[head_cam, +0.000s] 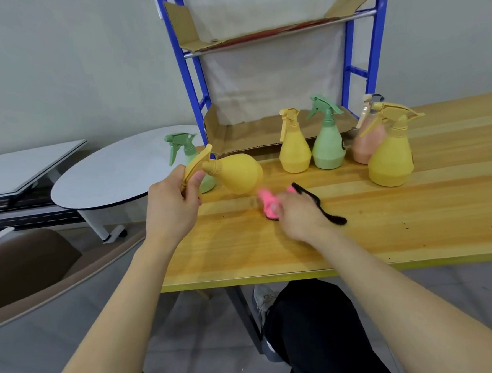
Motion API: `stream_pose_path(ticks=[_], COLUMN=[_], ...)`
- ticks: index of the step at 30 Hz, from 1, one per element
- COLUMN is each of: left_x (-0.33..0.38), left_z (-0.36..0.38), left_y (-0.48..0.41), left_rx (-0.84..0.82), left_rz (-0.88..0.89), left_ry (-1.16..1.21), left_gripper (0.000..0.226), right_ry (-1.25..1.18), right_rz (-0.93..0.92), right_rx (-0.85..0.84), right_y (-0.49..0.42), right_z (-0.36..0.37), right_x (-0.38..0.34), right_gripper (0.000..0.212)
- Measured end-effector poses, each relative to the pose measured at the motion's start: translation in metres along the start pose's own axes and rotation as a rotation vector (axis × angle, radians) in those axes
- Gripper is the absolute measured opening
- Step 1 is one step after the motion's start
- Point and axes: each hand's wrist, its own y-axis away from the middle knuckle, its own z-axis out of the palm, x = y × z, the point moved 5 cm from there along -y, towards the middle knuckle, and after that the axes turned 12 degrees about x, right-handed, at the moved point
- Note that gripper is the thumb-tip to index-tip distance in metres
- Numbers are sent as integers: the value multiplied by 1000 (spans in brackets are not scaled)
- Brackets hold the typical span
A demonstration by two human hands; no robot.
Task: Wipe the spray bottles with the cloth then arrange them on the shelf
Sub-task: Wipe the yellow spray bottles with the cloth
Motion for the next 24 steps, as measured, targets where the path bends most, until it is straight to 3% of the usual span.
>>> stream_pose_path(ticks=[2, 4, 7, 9, 13, 15, 17, 19, 21, 24], left_x=[-2, -2, 2, 4, 9, 9, 11, 17, 26, 28], left_z=[-1, 0, 4, 9, 20, 26, 30, 34, 39, 41], left_y=[-1, -1, -3, -5, -5, -3, -1, 3, 9, 19], left_rx=[-1, -9, -45, -77, -153, -175, -170, -171, -198, -250], left_rz=[-22, -39, -74, -130, -282, -374, -468, -491, -426, -288], left_ry=[1, 9, 25, 46, 114, 205, 357, 456, 411, 237], left_gripper=[49, 48, 45, 45, 48, 48, 52, 54, 49, 44], right_ry=[121, 84, -50, -165, -493, -748, -1094, -1460, -1695, -1828], right_rz=[-148, -196, -129, 65, 378, 448, 688, 973, 1031, 1041], right_rx=[-99, -129, -204, -78, 480, 599, 547, 337, 162, 80], right_y=[2, 1, 9, 6, 11, 20, 22, 23, 24, 23], right_z=[20, 16, -8, -32, -66, -68, -53, -30, -23, -29], right_x=[-5, -10, -4, 11, 32, 22, 14, 2, -16, -28], right_gripper=[41, 50, 26, 17, 44, 47, 46, 39, 33, 32])
